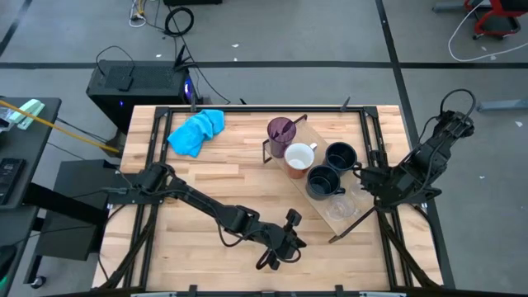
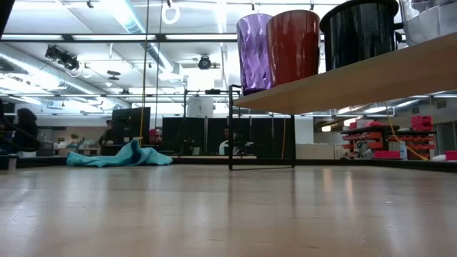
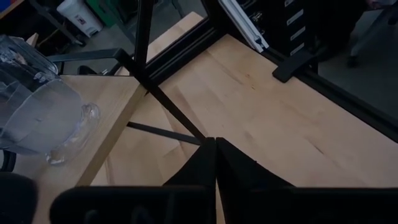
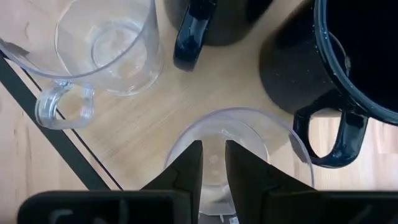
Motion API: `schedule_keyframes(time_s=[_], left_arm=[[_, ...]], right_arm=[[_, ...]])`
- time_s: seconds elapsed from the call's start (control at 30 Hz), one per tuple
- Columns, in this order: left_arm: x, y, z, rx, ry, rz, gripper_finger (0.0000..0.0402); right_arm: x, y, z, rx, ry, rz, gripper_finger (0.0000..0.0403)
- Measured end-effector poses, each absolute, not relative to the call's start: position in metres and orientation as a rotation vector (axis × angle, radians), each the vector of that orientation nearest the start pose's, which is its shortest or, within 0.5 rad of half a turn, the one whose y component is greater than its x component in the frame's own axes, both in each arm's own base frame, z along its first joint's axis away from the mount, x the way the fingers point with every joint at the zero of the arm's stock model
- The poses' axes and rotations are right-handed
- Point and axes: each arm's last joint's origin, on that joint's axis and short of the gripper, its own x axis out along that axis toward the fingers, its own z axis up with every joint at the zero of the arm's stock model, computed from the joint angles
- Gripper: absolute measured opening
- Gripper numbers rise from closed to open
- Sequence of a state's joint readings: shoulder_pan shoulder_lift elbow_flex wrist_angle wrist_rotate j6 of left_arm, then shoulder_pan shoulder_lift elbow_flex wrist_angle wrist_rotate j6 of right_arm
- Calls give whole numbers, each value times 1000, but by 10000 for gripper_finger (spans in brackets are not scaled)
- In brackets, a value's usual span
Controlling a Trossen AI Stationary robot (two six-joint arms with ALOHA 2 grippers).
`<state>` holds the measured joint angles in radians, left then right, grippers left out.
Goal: Stack small to large cups/mugs on shelf
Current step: Adjust the transparent mug on the shelf, then return to Home Position
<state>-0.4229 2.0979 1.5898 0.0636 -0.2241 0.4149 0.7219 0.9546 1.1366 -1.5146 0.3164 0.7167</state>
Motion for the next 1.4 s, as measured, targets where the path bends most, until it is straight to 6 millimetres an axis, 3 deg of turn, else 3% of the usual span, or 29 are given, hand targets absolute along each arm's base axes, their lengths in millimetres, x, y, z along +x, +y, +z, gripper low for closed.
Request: schedule_keyframes(time_s=[0.33,0.7,0.93,1.07,1.23,1.4], left_arm=[[444,-188,224,547,382,-257,26],[447,-183,224,512,390,-236,14],[441,-185,233,457,382,-410,13],[434,-183,220,440,432,-444,6],[431,-183,211,405,466,-439,14],[424,-186,217,411,489,-452,11]], right_arm=[[103,79,333,22,1110,-43,77],[100,78,340,84,1129,-31,77],[102,79,358,149,1037,-3,71],[106,82,364,189,954,24,68],[116,88,374,-14,731,57,68],[118,91,389,-195,542,112,66]])
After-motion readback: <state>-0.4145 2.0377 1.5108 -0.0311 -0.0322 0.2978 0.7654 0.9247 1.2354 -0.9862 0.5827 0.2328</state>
